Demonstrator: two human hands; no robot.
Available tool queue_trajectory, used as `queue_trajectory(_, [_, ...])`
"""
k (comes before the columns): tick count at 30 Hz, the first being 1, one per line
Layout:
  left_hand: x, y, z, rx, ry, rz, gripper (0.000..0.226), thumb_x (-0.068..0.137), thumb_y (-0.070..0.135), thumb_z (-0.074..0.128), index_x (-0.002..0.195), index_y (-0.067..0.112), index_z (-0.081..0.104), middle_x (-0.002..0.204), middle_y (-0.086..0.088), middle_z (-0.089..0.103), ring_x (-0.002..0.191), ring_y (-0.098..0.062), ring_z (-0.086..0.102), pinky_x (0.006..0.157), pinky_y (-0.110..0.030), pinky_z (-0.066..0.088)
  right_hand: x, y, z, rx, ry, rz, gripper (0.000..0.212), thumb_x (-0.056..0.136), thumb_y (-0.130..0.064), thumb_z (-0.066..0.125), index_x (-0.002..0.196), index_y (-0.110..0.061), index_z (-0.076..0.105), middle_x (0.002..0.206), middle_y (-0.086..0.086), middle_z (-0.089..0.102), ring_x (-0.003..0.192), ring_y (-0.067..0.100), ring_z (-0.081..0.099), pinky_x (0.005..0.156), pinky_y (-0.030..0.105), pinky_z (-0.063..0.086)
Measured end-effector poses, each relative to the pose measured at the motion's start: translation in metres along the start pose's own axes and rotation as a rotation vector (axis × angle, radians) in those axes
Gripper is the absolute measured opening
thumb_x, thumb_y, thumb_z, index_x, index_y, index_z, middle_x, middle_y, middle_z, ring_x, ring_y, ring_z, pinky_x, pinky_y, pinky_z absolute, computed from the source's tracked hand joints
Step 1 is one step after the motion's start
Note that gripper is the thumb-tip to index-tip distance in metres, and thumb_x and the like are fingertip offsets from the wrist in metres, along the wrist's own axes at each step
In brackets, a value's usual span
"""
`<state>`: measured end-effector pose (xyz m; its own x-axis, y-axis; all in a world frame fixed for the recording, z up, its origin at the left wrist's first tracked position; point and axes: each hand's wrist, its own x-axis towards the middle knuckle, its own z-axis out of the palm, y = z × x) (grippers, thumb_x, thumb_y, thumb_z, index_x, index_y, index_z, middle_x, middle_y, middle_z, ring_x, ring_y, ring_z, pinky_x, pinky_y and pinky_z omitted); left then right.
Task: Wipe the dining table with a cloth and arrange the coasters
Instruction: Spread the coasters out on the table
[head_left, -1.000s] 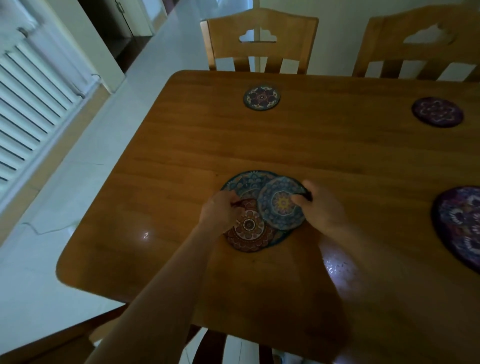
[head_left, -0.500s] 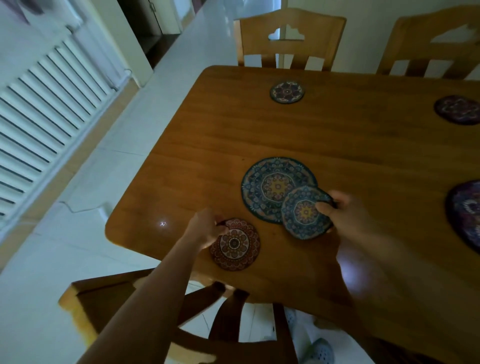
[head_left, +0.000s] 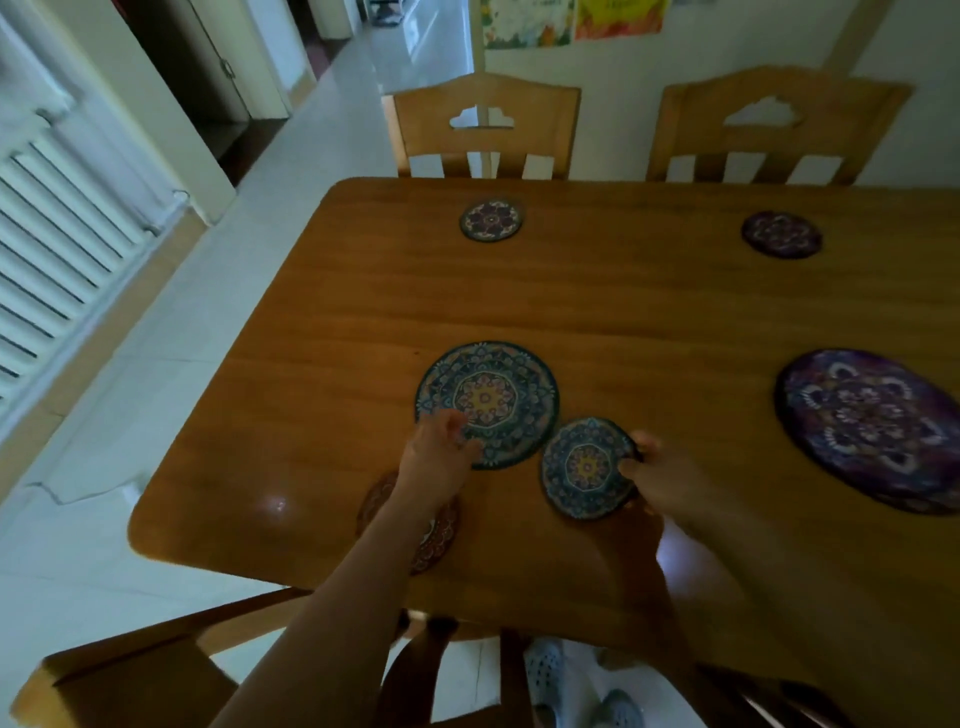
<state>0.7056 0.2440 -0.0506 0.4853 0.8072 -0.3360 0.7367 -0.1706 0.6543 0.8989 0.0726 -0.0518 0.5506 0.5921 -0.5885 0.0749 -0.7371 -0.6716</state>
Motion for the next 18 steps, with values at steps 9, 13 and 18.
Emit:
queue_trajectory(9, [-0.007,0.076,0.084,-0.114,-0.276,0.098,0.027,0.094,0.035,0.06,0.118,0.023,0.055,0.108,0.004,0.059,0.094,-0.012,0.059,0.073,-0.025,0.045,-0.04,0.112,-0.088,0.152,0.309,0.196,0.038,0.096,-0.008,0.057,0.132,0.0,0.05,0.125,0.021,0.057,0.091,0.033,0.061,0.058,0.033,0.053])
queue_trajectory(13, [-0.018,0.101,0.12,-0.167,-0.319,0.073,0.024,0.092,0.034,0.063,0.114,0.024,0.06,0.109,0.002,0.061,0.098,-0.016,0.06,0.086,-0.033,0.051,-0.058,0.139,-0.111,0.139,0.404,0.238,0.031,0.094,-0.006,0.058,0.124,0.001,0.053,0.113,0.018,0.059,0.081,0.029,0.059,0.051,0.03,0.05])
queue_trajectory(18, [-0.028,0.12,0.153,-0.235,-0.398,0.043,0.008,0.093,0.032,0.063,0.1,0.031,0.06,0.109,0.003,0.063,0.099,-0.015,0.061,0.094,-0.04,0.052,-0.078,0.169,-0.137,0.109,0.499,0.285,0.026,0.093,-0.008,0.06,0.118,-0.004,0.058,0.111,0.021,0.066,0.083,0.028,0.058,0.068,0.036,0.052])
